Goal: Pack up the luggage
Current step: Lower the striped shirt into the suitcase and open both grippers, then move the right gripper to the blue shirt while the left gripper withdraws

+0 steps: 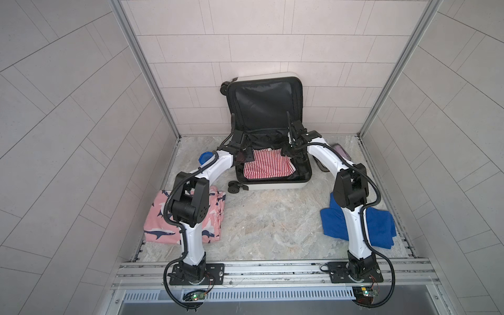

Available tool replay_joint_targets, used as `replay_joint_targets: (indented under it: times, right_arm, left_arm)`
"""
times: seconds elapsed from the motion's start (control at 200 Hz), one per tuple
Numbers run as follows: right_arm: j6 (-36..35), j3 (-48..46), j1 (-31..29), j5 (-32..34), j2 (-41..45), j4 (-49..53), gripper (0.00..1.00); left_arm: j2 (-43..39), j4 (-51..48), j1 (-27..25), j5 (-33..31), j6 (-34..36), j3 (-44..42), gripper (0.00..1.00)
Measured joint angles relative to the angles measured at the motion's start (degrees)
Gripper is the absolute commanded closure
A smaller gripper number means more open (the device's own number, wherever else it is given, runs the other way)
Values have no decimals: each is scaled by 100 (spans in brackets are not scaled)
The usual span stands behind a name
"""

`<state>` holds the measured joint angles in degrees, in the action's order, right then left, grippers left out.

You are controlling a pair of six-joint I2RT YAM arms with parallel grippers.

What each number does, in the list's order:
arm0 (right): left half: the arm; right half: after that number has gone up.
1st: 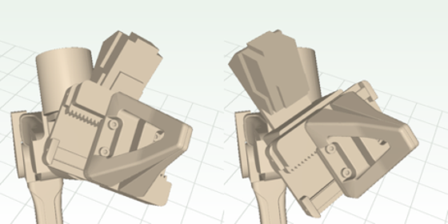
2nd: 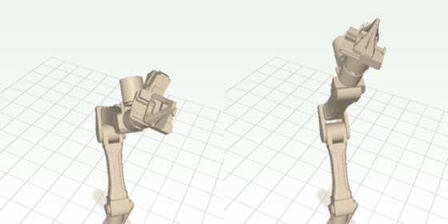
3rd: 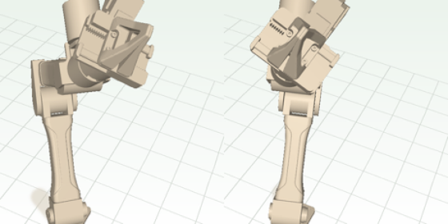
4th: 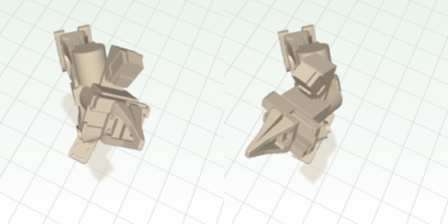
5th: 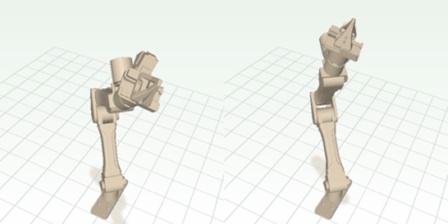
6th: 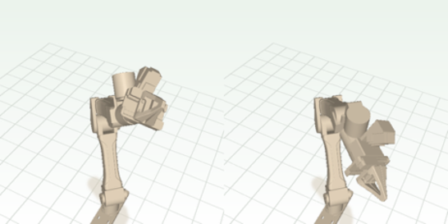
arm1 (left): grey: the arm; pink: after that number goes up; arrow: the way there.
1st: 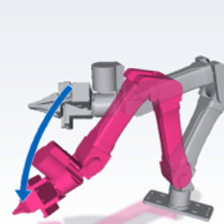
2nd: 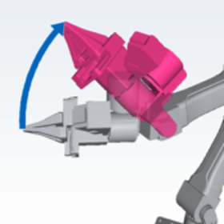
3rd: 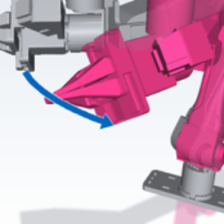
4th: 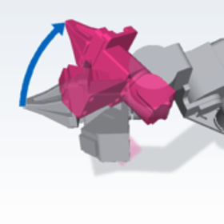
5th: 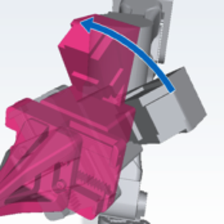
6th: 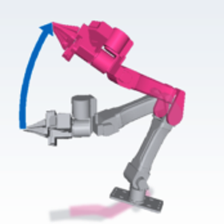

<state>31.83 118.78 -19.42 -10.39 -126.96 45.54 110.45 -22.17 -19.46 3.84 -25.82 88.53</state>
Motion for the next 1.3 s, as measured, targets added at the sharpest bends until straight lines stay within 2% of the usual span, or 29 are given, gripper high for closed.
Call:
replay_joint_targets:
  times: [0.185,0.41,0.545,0.65,0.801,1.016,1.301]
  right_arm:
    - [-114,-2,85,372,369,267,43]
    - [-284,-153,184,763,922,422,41]
    - [-365,-175,216,879,1056,496,41]
    - [-422,-179,223,883,1049,581,41]
    - [-450,-210,223,881,1049,625,41]
    - [-472,-839,223,874,1266,629,41]
    - [-525,-2472,251,813,2763,481,40]
  left_arm:
    - [-380,-127,0,-92,17,0,36]
    - [-1344,-85,0,-149,107,-212,36]
    - [-1878,42,-2,-125,151,-509,30]
    - [-1980,81,-7,-59,166,-581,28]
    - [-1657,33,-7,120,190,-540,27]
    - [-555,-199,-55,389,190,-203,30]
    - [472,-472,-157,474,201,404,36]
